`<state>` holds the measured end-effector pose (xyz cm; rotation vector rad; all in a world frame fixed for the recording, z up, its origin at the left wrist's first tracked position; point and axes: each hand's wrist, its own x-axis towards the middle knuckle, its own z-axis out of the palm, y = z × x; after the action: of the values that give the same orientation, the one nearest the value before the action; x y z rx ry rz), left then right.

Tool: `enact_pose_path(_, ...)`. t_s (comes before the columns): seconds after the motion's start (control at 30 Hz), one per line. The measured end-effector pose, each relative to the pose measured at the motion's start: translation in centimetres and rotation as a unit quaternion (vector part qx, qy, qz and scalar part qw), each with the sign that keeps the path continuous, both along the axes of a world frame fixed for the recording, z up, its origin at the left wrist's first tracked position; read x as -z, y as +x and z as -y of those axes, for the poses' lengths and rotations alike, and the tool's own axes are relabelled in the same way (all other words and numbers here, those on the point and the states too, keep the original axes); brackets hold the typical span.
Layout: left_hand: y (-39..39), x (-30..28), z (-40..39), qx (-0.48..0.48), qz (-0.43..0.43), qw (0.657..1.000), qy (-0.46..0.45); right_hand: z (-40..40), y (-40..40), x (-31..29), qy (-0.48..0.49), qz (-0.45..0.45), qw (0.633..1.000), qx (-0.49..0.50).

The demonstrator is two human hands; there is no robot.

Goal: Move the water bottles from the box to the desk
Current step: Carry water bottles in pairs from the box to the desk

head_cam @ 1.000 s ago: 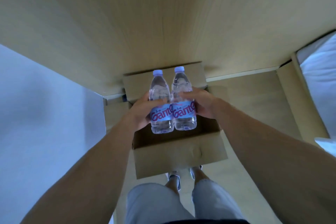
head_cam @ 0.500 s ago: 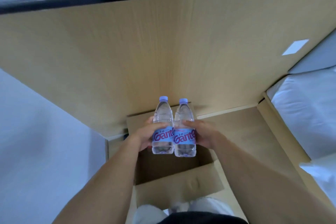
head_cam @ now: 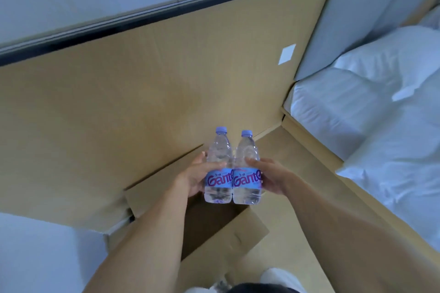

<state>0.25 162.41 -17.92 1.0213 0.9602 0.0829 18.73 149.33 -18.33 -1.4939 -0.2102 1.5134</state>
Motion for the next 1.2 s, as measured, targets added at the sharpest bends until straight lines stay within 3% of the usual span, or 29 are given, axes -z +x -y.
enact_pose_path(0.37,15.8,-1.5,14.7,0.208,0.011,0.978,0.022,20.7,8.9,0.3,0.019,-0.004,0.973,0.228)
enact_pose_path(0.77,28.9,-2.1,40.9,0.410,0.022,0.910,0.062,49.7,12.6,-0.1,0.006,0.032,0.914,0.404)
enact_pose_path(0.97,33.3,-2.1,54.7,0.549,0.031,0.835,0.038,63.3,9.9,-1.1,0.005,0.046,0.846,0.531)
enact_pose_path(1.2,35.1,-2.5,71.2,0.710,0.048,0.702,-0.003,76.2,4.0,-2.4,-0.016,0.057,0.733,0.678)
